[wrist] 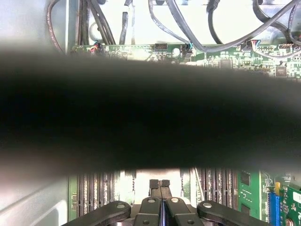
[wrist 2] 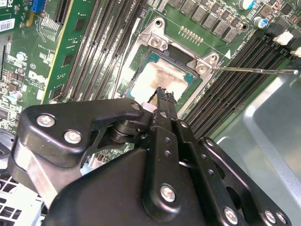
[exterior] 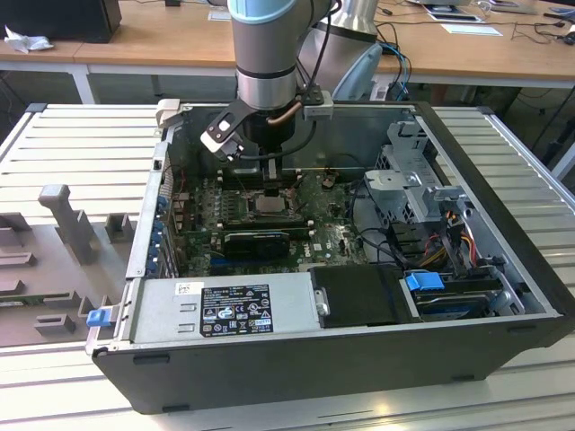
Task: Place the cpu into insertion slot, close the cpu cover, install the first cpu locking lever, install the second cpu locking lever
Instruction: 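Close the cpu cover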
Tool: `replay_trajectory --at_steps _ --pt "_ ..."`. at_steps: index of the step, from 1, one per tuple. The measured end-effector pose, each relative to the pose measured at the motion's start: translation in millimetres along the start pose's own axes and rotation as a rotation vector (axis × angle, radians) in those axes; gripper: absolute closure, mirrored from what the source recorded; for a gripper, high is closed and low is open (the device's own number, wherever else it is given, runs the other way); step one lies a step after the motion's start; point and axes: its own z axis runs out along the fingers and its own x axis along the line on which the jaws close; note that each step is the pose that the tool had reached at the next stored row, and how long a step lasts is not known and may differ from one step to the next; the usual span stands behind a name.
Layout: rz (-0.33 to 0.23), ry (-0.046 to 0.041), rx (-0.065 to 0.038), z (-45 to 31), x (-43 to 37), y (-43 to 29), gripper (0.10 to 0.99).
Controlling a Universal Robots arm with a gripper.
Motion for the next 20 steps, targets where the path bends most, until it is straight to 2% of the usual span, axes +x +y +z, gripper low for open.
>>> replay_trajectory --at_steps 20 --pt "0.0 0.0 0.0 -4.2 0.0 0.3 0.98"
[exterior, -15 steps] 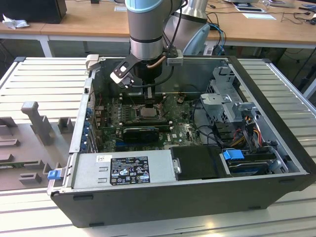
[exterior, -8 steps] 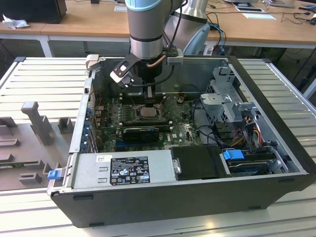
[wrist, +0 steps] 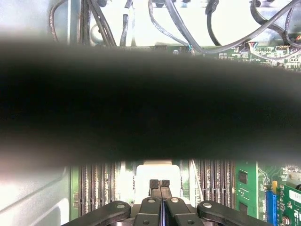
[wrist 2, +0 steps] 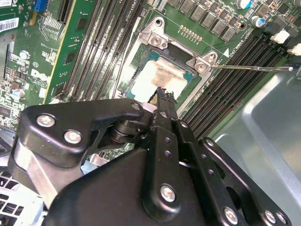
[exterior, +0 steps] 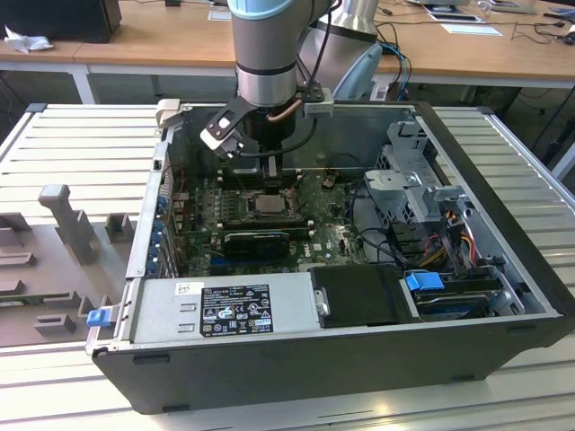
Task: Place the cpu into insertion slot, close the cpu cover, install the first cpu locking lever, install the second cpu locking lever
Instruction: 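Close the cpu cover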
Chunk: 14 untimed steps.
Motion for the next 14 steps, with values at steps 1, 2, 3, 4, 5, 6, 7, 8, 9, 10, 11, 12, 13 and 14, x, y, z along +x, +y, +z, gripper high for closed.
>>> replay_trajectory --at_steps 1,2,3,4,5,6,7,8,9,10,11,12,13,14 --pt "0.0 -0.0001 0.0 -0.2 0.0 0.0 0.98" --pt "0.0 -0.0002 0.0 -0.3 0.0 0.0 0.98" --pt "0.0 -0.0001 0.0 -0.6 0.0 0.0 0.98" --pt "0.0 -0.0001 0.0 -0.9 0.0 0.1 0.98" --pt "0.0 -0.0001 0.0 -1.2 0.0 0.1 0.98" --pt "0.0 -0.0001 0.0 -1.4 0.0 0.1 0.98" --pt "0.0 -0.0002 0.0 -1.8 0.0 0.1 0.98" --pt "0.0 -0.0001 0.0 -2.2 0.0 0.2 0.98" --pt "0.0 -0.0002 0.0 -2.5 0.0 0.2 0.98" --pt "0.0 -0.0001 0.0 -3.1 0.0 0.2 0.98" --pt "0.0 -0.0001 0.0 -3.9 0.0 0.3 0.98" --pt "0.0 -0.0001 0.0 -4.4 0.1 0.3 0.98" --pt "0.0 -0.0001 0.0 -5.2 0.1 0.4 0.98" --pt "0.0 -0.0001 0.0 -6.2 0.1 0.5 0.98"
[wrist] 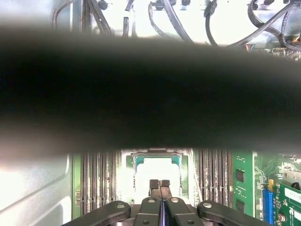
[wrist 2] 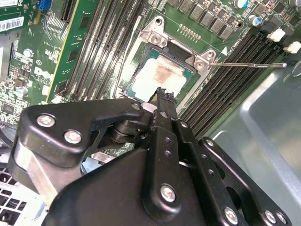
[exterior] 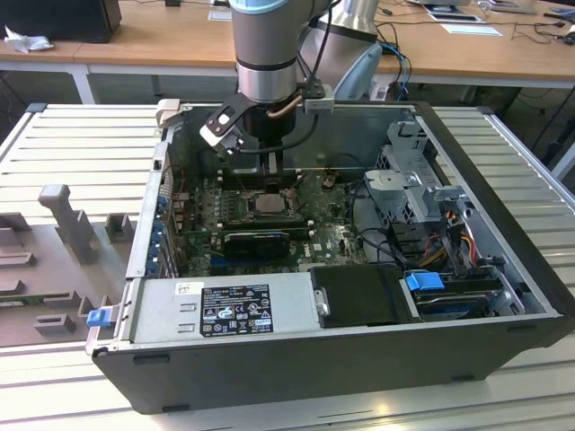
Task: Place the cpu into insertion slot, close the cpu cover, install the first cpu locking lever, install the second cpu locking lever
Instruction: 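Close the cpu cover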
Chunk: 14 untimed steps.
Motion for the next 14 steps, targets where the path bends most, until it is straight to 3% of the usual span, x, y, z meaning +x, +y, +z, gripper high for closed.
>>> replay_trajectory --at_steps 6,14 --pt "0.0 -0.0002 0.001 -1.6 0.1 3.3 0.98" --pt "0.0 0.0002 0.0 -10.6 0.2 4.0 0.98"
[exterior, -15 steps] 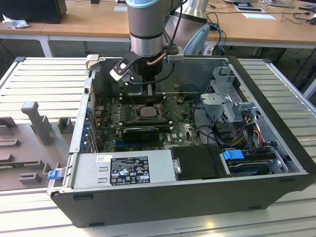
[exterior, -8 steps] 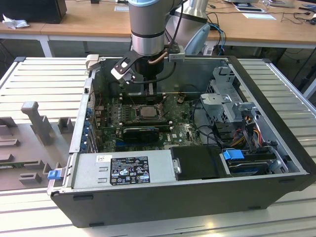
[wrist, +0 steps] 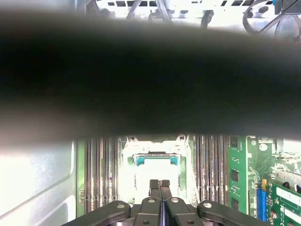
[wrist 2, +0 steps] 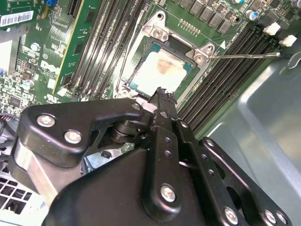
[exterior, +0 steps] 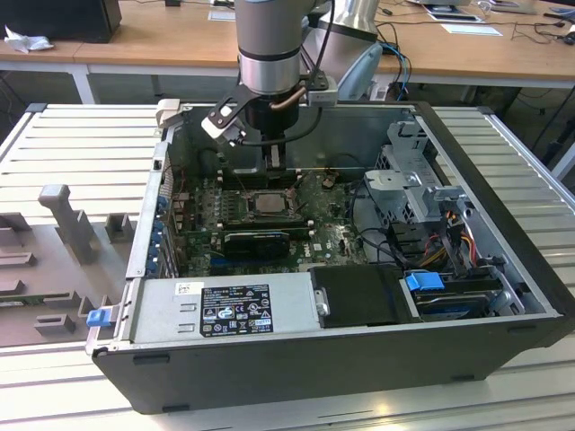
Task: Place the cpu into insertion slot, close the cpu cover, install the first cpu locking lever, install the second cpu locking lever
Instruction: 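Close the cpu cover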
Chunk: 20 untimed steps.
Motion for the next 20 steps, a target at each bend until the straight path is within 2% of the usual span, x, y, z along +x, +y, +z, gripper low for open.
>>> replay_trajectory --at_steps 14,20 --pt "0.0 -0.0004 0.0 -3.0 0.0 0.2 0.98" --pt "0.0 -0.0002 0.0 -7.0 0.1 0.5 0.98"
